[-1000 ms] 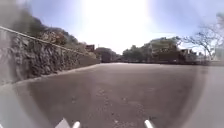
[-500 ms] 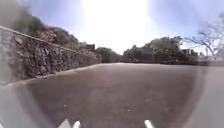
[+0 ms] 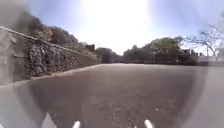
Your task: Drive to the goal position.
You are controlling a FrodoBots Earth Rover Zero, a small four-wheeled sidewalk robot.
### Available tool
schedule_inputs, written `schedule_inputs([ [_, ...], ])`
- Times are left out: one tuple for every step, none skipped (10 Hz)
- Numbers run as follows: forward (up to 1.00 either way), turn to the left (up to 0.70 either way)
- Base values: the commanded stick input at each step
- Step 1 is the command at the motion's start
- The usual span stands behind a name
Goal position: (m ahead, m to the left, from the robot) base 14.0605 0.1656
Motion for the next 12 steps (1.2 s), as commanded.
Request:
schedule_inputs([
  [0.7,0.0],
  [0.7,0.0],
  [0.7,0.0],
  [0.7,0.0],
  [0.7,0.0],
  [0.7,0.0],
  [0.7,0.0],
  [0.7,0.0],
  [0.7,0.0],
  [0.7,0.0],
  [0.7,0.0],
  [0.7,0.0],
])
